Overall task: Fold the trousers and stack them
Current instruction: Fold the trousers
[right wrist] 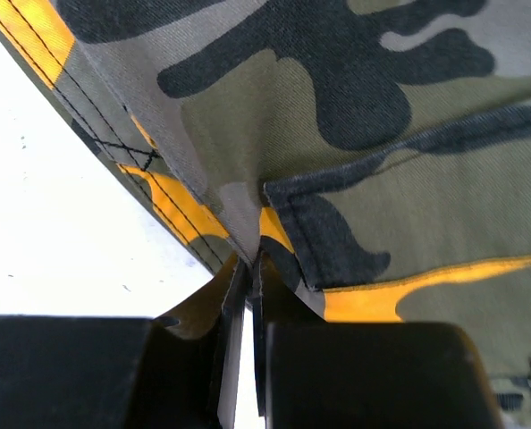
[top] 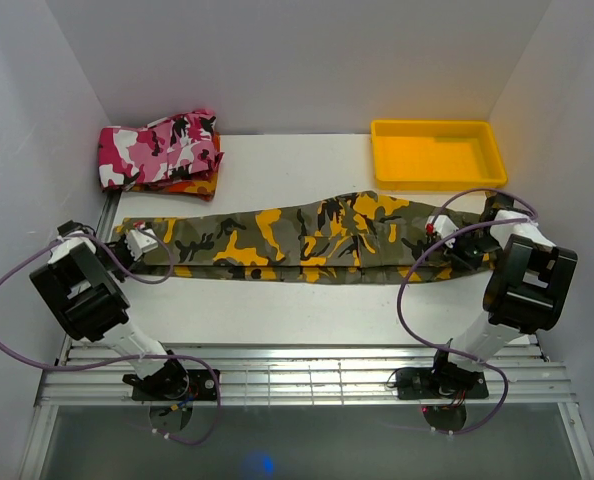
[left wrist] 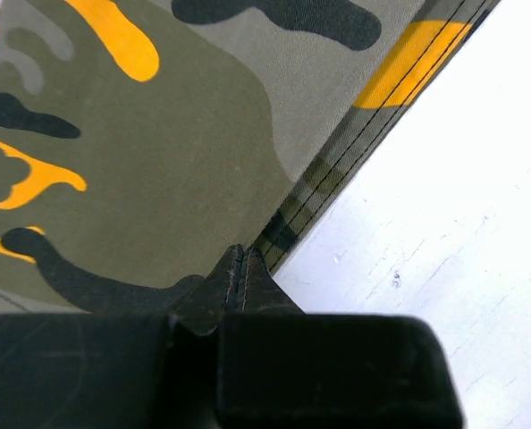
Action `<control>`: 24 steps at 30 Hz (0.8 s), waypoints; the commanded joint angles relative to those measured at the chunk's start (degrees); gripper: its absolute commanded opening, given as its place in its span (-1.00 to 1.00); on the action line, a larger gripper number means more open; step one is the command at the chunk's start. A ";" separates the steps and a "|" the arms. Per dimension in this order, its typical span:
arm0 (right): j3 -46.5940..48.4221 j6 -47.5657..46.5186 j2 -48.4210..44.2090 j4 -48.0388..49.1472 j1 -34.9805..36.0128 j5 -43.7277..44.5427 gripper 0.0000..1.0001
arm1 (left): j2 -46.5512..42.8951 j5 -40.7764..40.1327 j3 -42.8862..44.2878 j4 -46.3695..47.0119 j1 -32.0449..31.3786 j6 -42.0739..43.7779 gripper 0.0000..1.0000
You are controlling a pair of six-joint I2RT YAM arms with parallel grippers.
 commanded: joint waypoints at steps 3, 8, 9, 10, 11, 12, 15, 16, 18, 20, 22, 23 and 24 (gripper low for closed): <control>-1.07 -2.91 0.50 1.04 -2.07 7.04 -0.85 | 0.63 -6.96 1.09 3.26 2.19 2.50 -1.00; -5.72 -5.55 -2.58 1.03 -1.45 8.97 -0.82 | 0.81 -8.45 1.36 1.33 2.10 1.19 -0.87; -5.82 -5.55 -2.84 0.85 -1.54 8.97 -0.73 | 0.55 -8.54 1.62 1.06 2.19 0.57 -0.81; -5.73 -5.47 -3.37 0.16 -1.45 8.97 -0.64 | 0.29 -8.28 1.88 0.19 2.19 -0.30 -0.61; -4.51 -3.90 -3.72 -0.11 -1.62 8.19 -0.40 | 0.02 -7.84 2.41 -0.87 2.54 -0.57 -0.50; -3.37 -3.27 -3.90 -0.64 -1.80 7.49 -0.35 | -0.59 -6.27 3.11 -1.75 2.63 -1.62 -0.41; 3.72 -0.47 -4.95 -4.93 -1.89 2.48 -0.21 | -1.99 -2.75 8.02 -7.18 2.80 -5.05 -0.17; 5.68 -0.02 -5.48 -6.34 -1.89 0.82 -0.14 | -2.26 0.30 11.43 -11.99 2.80 -5.06 -0.10; 10.24 1.38 -6.18 -10.30 -0.67 -2.88 -0.01 | -3.23 1.91 13.65 -15.89 0.88 -5.49 0.15; 11.32 3.05 -7.32 -12.32 1.70 -4.20 -0.01 | -5.95 2.18 14.28 -18.01 -4.89 -9.09 0.16; 10.54 7.08 -8.55 -12.51 6.88 -5.52 -0.02 | -9.36 3.14 13.58 -15.84 -10.44 -16.16 0.17; 10.01 8.84 -8.90 -12.16 10.55 -7.44 -0.03 | -10.17 3.67 12.71 -14.69 -16.73 -19.26 0.17; 9.39 10.60 -9.08 -10.76 12.59 -8.33 -0.04 | -10.87 3.94 12.17 -13.63 -20.10 -21.99 0.15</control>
